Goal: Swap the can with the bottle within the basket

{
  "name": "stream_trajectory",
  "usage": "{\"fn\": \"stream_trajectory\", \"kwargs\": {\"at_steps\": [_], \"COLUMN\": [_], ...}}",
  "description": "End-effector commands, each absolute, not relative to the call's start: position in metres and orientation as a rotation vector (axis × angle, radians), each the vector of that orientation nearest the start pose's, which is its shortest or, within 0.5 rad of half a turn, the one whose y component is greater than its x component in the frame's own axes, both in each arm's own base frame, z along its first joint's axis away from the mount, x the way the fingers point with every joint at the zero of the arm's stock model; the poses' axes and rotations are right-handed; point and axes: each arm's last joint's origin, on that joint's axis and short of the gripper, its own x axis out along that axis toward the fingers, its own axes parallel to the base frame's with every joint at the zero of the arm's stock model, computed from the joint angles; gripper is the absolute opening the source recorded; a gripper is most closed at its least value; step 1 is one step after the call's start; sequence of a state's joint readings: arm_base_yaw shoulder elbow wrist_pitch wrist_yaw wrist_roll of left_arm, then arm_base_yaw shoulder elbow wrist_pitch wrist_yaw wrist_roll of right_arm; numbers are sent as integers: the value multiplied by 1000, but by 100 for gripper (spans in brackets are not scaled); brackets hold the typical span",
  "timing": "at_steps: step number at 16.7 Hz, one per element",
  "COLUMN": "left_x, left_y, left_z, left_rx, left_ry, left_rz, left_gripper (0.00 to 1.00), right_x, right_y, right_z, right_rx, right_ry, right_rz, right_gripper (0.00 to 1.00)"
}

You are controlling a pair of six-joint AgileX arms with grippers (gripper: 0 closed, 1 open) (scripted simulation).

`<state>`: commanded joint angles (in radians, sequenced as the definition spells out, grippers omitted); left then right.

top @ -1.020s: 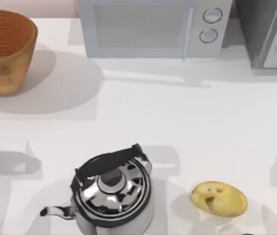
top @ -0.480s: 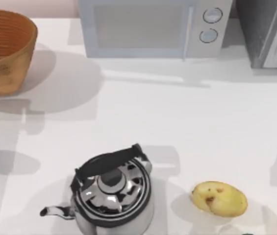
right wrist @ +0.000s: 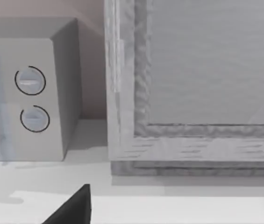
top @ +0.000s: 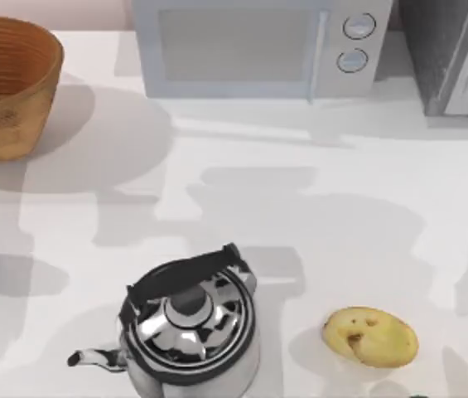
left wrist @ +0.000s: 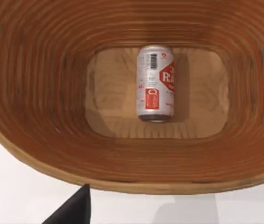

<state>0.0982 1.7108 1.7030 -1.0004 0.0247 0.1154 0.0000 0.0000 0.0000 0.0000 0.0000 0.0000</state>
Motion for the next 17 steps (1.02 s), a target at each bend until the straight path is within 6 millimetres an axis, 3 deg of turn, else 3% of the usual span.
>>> {"fn": "stream_trajectory", "kwargs": {"at_steps": [4,8,13,17], "left_x": [432,480,505,508], "left_y": [53,64,69,69], "left_z": [301,251,202,193], "left_rx": [18,-4,-25,-28], "left_ry": [1199,1346,1451,1467], "left_rz": [-7,-30,-51,-55], "left_gripper": [100,100,100,100], "right_x": [106,106,106,106], "right_y": [-1,-1,-1,-1], "right_z": [160,160,160,160], "right_rx": [0,0,0,0], "right_ry": [0,0,0,0], "right_rz": [0,0,0,0], "right_gripper": [100,100,100,100]}}
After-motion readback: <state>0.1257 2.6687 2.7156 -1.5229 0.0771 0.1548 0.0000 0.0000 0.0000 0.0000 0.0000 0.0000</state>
